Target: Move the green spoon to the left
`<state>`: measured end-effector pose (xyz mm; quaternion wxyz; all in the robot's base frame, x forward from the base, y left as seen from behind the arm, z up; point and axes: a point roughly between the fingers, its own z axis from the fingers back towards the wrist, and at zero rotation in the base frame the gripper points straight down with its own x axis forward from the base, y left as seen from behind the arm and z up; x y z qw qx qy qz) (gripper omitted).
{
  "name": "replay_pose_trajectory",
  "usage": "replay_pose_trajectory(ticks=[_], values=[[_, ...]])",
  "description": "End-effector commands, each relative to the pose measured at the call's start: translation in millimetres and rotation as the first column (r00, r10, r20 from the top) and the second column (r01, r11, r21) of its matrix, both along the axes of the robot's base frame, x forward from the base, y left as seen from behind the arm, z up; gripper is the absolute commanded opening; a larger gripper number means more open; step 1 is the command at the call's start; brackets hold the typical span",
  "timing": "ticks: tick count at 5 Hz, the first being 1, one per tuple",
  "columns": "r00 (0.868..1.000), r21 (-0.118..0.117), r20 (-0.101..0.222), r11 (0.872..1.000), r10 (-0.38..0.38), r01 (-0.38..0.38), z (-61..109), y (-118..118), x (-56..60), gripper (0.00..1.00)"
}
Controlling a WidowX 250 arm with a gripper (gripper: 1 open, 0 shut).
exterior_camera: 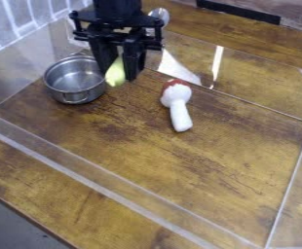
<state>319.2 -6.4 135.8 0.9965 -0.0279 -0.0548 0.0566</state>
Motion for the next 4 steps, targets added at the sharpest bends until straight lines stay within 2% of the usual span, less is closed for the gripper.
replay_pose_trajectory(ticks=[1,2,3,4], values=[[0.995,0.009,0.088,0.999,-0.050,0.049,20.9,-15,9.6,0.00],[0.989,0.008,0.104,0.995,-0.104,0.104,19.3,-32,12.5,0.00],[0.985,0.014,0.122,0.993,-0.119,0.118,22.1,-28,9.1,0.00],[0.981,0.039,0.143,0.991,-0.133,0.129,24.1,-12,3.7,0.00]])
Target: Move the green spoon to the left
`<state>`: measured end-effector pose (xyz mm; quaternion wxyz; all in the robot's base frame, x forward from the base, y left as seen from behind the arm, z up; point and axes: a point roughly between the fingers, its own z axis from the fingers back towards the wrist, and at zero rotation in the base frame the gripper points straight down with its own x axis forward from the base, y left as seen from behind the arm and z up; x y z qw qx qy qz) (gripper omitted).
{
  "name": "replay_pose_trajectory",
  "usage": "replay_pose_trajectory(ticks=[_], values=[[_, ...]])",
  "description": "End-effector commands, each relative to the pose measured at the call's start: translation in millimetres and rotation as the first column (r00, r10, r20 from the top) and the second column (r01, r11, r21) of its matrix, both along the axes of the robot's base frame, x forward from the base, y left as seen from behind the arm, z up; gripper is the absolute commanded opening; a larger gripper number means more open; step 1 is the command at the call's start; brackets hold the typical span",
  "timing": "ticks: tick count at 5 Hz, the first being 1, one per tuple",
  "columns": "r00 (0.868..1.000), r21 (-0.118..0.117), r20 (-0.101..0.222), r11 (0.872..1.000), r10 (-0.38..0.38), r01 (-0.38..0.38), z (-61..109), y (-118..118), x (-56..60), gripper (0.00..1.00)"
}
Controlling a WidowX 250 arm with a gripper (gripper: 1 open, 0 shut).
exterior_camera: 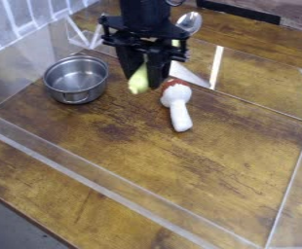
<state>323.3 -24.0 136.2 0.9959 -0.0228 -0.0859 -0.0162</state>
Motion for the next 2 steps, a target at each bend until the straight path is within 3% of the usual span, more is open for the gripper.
replay_pose_trajectory(ticks=[1,2], values=[[0.995,0.024,0.103,1.000,-0.001,-0.001,24.6,21,-6.6,0.00],[0.991,0.034,0.121,0.998,0.053,-0.058,23.7,15,-19.8,0.00]])
